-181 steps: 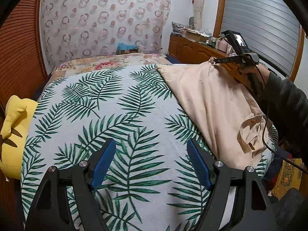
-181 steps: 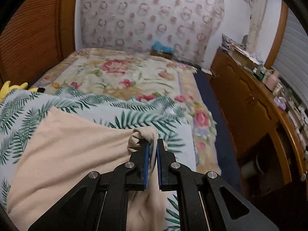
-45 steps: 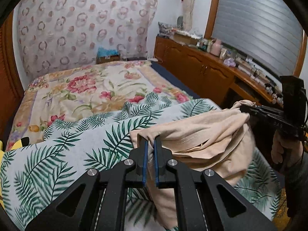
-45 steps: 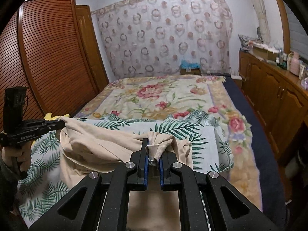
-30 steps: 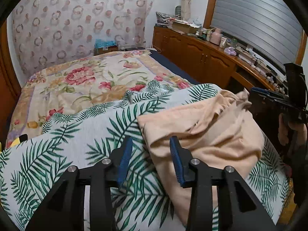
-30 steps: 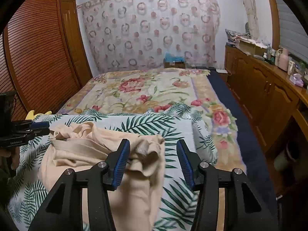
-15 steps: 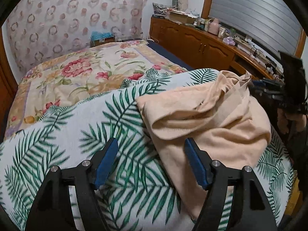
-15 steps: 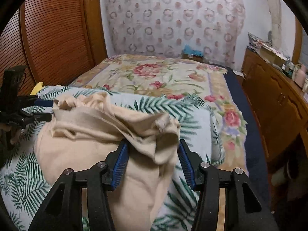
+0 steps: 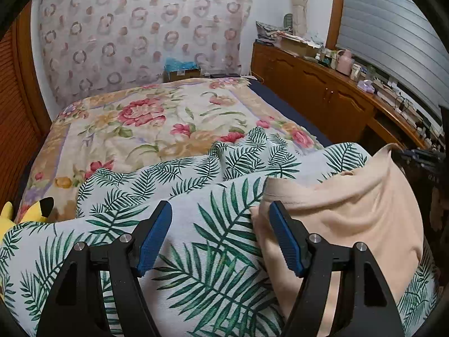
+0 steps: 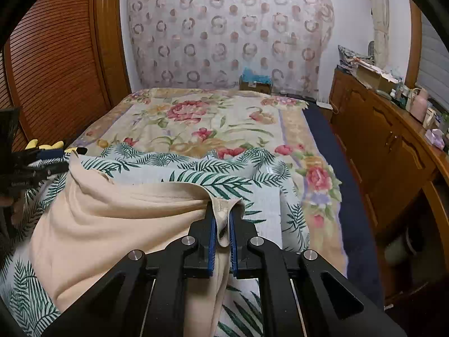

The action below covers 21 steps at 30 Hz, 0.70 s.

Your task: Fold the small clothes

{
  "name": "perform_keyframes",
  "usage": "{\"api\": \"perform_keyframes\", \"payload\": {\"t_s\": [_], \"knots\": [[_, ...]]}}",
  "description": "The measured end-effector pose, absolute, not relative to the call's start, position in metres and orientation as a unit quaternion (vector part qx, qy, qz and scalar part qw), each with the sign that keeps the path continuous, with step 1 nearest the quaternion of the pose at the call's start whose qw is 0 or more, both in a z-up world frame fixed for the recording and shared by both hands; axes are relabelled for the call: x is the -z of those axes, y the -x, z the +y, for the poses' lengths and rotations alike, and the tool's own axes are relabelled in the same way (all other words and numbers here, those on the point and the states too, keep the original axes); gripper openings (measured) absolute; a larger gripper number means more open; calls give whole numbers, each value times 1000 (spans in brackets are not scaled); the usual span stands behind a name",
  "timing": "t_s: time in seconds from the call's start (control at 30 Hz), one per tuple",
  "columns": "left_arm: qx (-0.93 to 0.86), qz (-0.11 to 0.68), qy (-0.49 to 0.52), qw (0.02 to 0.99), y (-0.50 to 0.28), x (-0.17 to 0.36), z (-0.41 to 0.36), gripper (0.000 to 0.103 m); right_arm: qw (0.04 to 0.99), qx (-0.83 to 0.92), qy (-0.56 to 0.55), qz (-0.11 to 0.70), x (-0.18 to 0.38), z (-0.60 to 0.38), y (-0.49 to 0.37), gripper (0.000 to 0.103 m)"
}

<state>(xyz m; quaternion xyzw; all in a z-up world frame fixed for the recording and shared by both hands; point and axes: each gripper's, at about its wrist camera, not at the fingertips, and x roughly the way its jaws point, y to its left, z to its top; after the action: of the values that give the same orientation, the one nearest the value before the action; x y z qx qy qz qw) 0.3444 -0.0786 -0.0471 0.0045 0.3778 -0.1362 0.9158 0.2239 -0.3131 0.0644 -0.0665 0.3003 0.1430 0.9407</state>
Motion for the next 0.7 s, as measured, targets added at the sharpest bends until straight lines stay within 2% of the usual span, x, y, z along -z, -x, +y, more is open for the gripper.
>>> {"api": "perform_keyframes", "payload": {"t_s": [0.07, 0.13, 0.2, 0.33, 0.53, 0.7], "knots": [[139, 377, -6, 916, -341, 46, -78, 73, 940, -137, 69, 305, -67, -306, -221, 22], [146, 378, -8, 914, -336, 45, -81, 73, 942, -126, 70, 303, -72, -308, -217, 59], [158, 379, -6, 912, -331, 45, -85, 73, 944, -130, 60, 298, -73, -307, -215, 71], [184, 387, -10, 903, -325, 47, -99, 73, 938, -151, 46, 308, -67, -305, -210, 78], [197, 414, -24, 888, -330, 64, -115, 73, 920, -154, 35, 358, -40, -312, -232, 79], [199, 433, -22, 879, -337, 74, -118, 73, 912, -182, 6, 368, -35, -320, -248, 79]]}}
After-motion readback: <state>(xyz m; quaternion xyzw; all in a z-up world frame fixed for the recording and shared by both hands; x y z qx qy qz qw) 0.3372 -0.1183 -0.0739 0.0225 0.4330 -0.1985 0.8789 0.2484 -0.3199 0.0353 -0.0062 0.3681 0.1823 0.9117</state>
